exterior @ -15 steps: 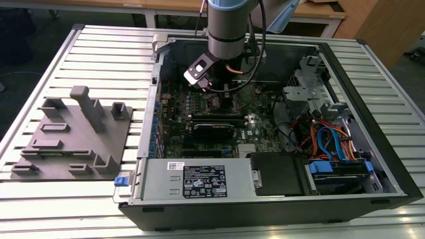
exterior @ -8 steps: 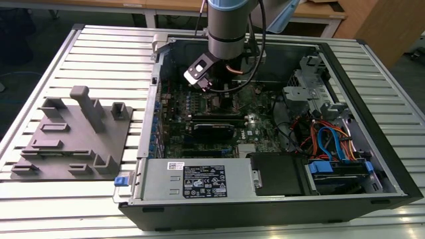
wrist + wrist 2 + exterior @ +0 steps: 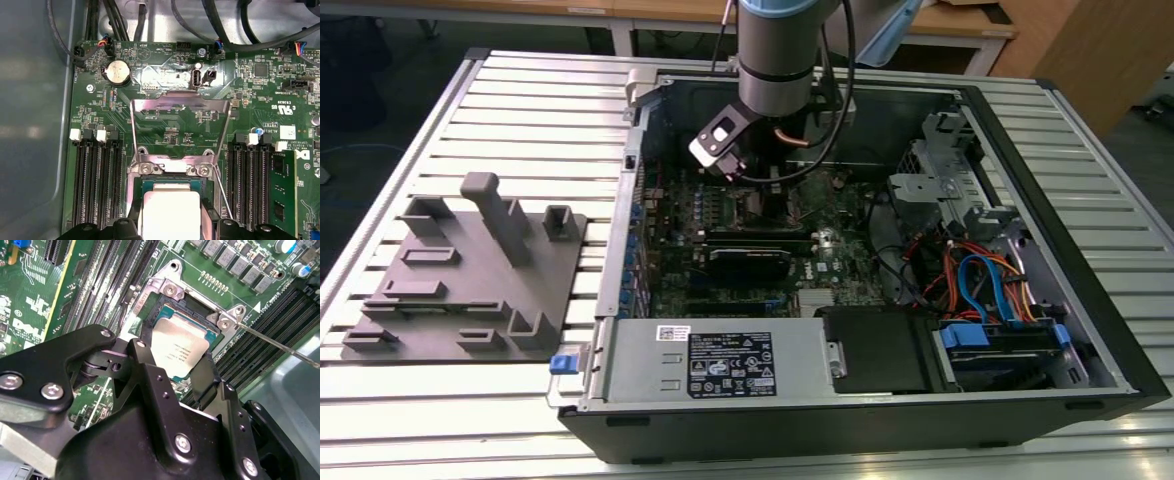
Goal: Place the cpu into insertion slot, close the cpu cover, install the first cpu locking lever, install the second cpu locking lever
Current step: 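Place the cpu into insertion slot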
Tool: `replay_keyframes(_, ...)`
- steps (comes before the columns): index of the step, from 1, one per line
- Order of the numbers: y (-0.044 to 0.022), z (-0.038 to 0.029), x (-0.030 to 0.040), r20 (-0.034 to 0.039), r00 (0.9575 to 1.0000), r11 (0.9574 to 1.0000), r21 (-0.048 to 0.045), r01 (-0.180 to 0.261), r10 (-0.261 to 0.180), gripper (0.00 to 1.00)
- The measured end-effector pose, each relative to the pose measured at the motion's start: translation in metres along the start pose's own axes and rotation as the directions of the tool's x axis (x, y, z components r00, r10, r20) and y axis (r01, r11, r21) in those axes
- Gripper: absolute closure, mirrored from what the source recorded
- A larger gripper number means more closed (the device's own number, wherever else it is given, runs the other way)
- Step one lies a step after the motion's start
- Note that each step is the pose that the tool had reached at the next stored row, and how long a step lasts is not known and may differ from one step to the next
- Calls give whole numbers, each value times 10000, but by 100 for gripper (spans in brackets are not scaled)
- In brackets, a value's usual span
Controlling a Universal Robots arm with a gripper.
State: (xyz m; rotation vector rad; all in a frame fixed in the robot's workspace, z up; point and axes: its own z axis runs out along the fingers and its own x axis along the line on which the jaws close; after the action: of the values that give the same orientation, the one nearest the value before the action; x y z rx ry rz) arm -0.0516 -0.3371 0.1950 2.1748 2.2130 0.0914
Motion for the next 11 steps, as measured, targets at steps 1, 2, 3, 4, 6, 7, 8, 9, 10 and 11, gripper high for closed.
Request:
replay_keyframes(1, 0, 1, -2, 1, 10000, 10000, 0, -7, 7, 46)
replay_keyframes(2, 0, 3, -7, 2, 10000, 10000, 1, -7, 7, 46)
replay_keyframes(3, 0, 7, -11, 2, 10000, 10000, 0, -7, 7, 46)
replay_keyframes(4, -1, 13, -14, 1, 10000, 10000, -1, -8, 8, 46)
replay_keyframes(6, -2, 25, -15, 1, 10000, 10000, 0, -10, 10, 46)
replay_keyframes(7, -3, 29, -15, 3, 10000, 10000, 2, -10, 10, 46)
replay_keyframes(8, -3, 31, -16, 5, 10000, 10000, 3, -10, 10, 46)
replay_keyframes(9, -3, 33, -16, 6, 10000, 10000, 3, -13, 13, 46)
replay_keyframes(10, -3, 36, -16, 6, 10000, 10000, 3, -17, 17, 46)
replay_keyframes(11, -3, 41, -16, 5, 10000, 10000, 2, -22, 22, 46)
